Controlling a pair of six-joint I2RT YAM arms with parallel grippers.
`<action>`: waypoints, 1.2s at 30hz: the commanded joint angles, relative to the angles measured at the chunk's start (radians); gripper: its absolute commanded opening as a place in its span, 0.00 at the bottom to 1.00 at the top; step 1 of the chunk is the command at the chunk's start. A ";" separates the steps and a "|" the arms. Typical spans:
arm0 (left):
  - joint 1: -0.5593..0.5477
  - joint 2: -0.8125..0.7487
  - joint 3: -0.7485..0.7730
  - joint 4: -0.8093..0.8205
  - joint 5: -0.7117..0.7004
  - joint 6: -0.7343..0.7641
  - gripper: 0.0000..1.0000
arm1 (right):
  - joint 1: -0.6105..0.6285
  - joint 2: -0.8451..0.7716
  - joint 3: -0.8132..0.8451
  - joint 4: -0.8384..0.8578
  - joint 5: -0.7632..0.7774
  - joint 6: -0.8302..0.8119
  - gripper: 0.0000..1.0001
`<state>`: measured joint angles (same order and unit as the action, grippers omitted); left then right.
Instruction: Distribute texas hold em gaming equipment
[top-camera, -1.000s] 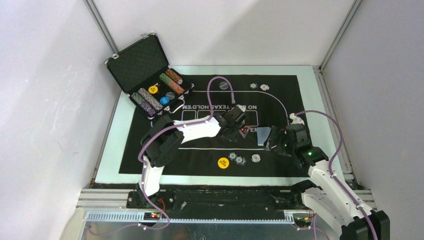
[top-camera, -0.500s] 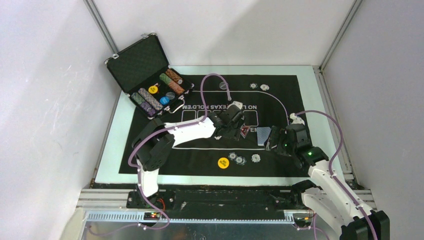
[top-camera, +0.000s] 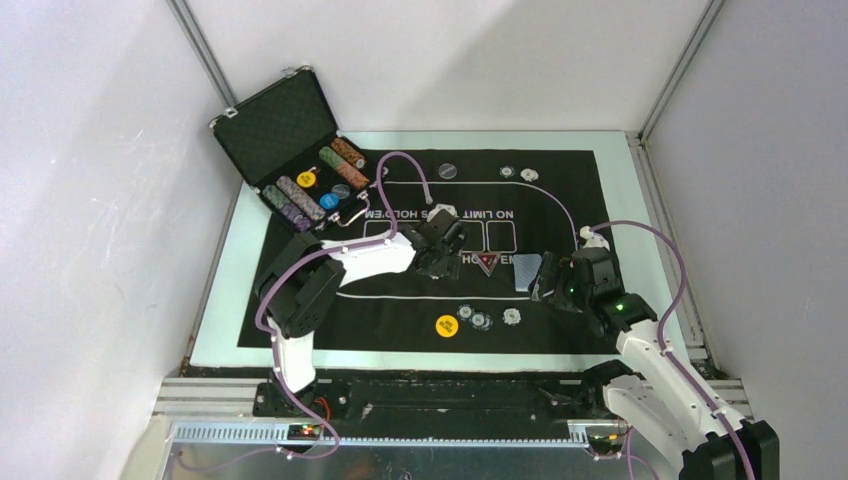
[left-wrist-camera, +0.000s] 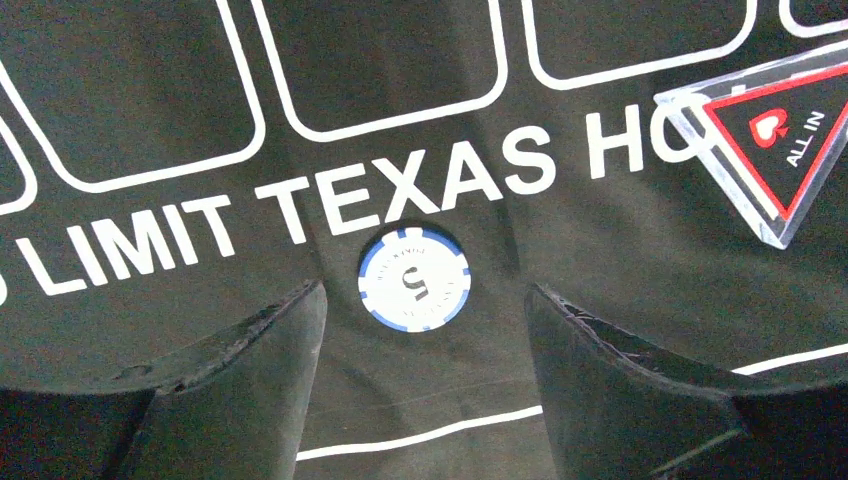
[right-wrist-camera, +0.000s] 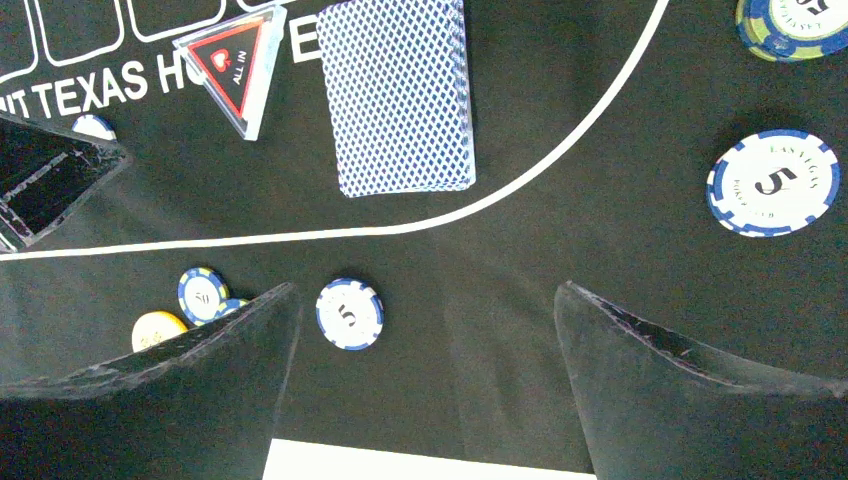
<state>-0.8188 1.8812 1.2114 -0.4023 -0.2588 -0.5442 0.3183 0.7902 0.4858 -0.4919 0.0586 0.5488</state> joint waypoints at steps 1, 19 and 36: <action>0.004 0.014 0.006 0.024 -0.010 -0.055 0.78 | -0.002 0.001 -0.006 0.027 0.020 0.000 1.00; -0.024 0.099 -0.022 0.040 0.050 -0.103 0.55 | -0.004 -0.003 -0.010 0.029 0.023 0.002 1.00; -0.033 0.024 0.005 0.018 0.019 -0.105 0.38 | -0.006 -0.017 -0.015 0.028 0.024 0.005 1.00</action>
<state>-0.8356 1.9152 1.2160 -0.3645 -0.3035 -0.6067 0.3164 0.7887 0.4713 -0.4915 0.0608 0.5488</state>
